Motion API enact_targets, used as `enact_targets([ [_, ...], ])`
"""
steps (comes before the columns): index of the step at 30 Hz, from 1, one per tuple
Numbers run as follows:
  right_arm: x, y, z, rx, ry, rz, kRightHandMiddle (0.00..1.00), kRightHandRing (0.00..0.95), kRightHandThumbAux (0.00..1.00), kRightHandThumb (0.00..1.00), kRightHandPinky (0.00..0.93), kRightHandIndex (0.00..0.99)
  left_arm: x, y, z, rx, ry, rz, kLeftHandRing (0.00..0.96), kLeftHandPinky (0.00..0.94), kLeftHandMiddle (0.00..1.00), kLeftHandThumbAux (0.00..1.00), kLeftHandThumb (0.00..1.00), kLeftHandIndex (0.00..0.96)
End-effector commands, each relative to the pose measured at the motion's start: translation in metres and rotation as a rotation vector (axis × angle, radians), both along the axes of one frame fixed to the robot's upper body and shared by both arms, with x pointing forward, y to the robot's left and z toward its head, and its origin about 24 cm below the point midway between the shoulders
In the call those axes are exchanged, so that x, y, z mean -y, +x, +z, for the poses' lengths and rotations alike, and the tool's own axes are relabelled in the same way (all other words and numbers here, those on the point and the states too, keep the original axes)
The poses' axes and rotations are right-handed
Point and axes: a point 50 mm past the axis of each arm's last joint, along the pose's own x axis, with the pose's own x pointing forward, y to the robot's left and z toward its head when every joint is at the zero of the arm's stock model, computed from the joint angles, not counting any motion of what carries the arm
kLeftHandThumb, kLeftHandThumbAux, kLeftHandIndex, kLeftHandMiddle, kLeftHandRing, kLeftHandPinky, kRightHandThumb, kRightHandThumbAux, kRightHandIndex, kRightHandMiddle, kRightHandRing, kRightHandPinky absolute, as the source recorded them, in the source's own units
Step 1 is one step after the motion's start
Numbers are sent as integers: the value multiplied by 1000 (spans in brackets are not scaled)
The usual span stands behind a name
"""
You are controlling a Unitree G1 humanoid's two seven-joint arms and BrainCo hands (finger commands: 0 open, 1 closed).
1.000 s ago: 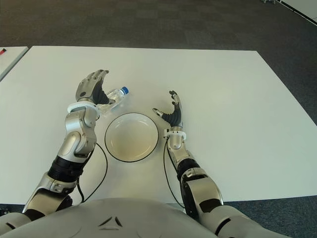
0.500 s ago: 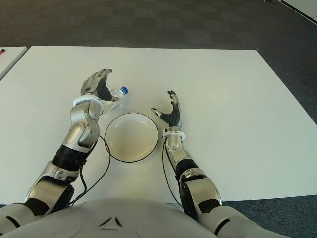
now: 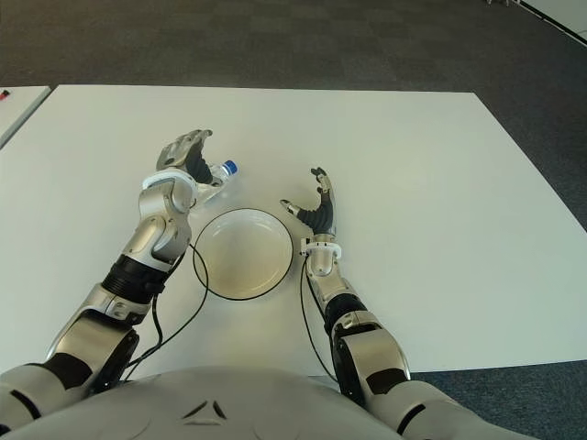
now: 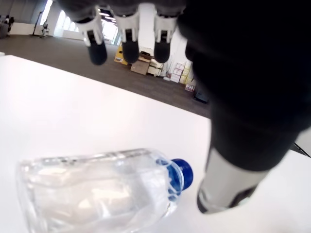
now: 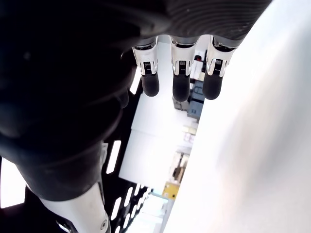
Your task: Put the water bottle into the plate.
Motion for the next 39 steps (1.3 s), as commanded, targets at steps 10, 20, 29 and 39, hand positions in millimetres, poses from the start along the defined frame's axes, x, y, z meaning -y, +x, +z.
enact_targets([
  [10,1,-16,-21,-120,-2,-14,95,93,871,0,135,144,5,19,-34,-192,35,38,0,1,0,899,0,0],
  [20,3,-15,-22,-138,12,-16,91,93,874,0,145,133,6,25,-42,-283,108,79,0,40,0,912,0,0],
  [29,4,-16,-22,-132,21,-7,100,103,895,0,152,130,5,30,-49,-411,270,60,2,70,6,922,0,0],
  [39,5,-15,-22,-134,31,-9,100,105,913,0,153,131,6,32,-51,-445,335,44,12,75,17,925,0,4],
])
